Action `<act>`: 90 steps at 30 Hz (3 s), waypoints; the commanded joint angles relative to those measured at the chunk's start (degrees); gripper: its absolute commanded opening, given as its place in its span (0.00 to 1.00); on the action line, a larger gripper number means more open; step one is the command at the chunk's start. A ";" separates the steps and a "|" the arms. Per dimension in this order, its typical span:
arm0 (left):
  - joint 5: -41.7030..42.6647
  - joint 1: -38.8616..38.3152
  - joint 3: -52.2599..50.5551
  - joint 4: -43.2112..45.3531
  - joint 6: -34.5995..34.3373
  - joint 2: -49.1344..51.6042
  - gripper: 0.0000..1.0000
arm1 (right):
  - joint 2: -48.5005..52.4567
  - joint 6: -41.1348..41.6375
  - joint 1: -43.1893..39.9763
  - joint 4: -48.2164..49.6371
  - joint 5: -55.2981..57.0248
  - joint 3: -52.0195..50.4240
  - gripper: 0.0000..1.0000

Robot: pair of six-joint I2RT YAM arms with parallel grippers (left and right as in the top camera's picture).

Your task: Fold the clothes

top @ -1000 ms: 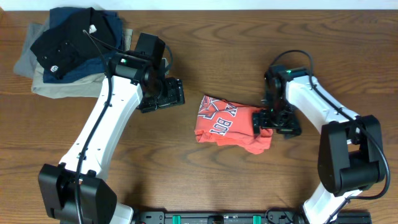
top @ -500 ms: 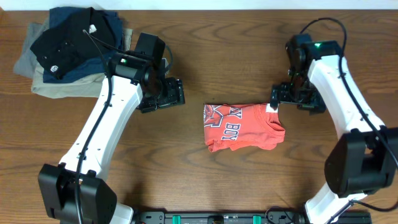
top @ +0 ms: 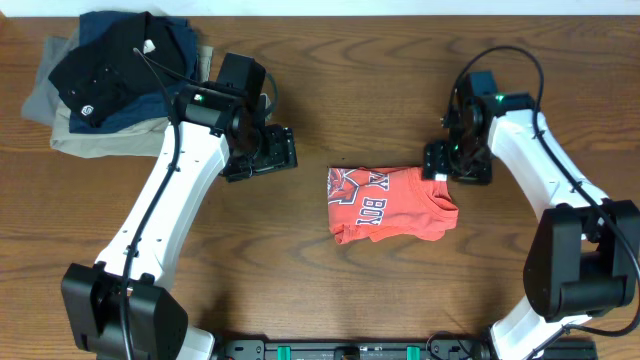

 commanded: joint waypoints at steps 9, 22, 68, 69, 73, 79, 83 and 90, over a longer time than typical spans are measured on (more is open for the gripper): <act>-0.72 0.09 0.13 -0.20 1.25 0.33 0.78 | -0.52 -0.15 -0.11 10.84 -1.05 -4.68 0.15; -0.72 0.09 0.13 -0.22 1.64 0.33 0.78 | -0.52 3.15 -0.17 10.03 16.22 -4.61 0.56; -0.72 0.09 0.13 -0.24 2.29 0.33 0.78 | -7.98 11.69 7.93 4.33 0.72 -17.03 0.01; -0.72 0.09 0.13 -0.24 2.29 0.33 0.78 | -8.39 11.67 7.93 2.62 1.20 -15.10 0.01; -0.72 0.09 0.13 -0.17 2.27 0.33 0.78 | -11.45 10.38 8.04 -1.81 0.94 -6.21 0.01; -0.72 0.09 0.13 -0.13 2.27 0.33 0.78 | -12.33 5.57 8.96 1.79 -8.07 -2.80 0.01; -0.72 0.09 0.13 -0.13 2.27 0.33 0.78 | -9.22 5.44 10.32 6.49 -15.56 -6.43 0.01; -0.72 0.09 0.13 -0.13 2.27 0.33 0.78 | 0.55 5.70 16.22 12.15 -21.92 -11.47 0.01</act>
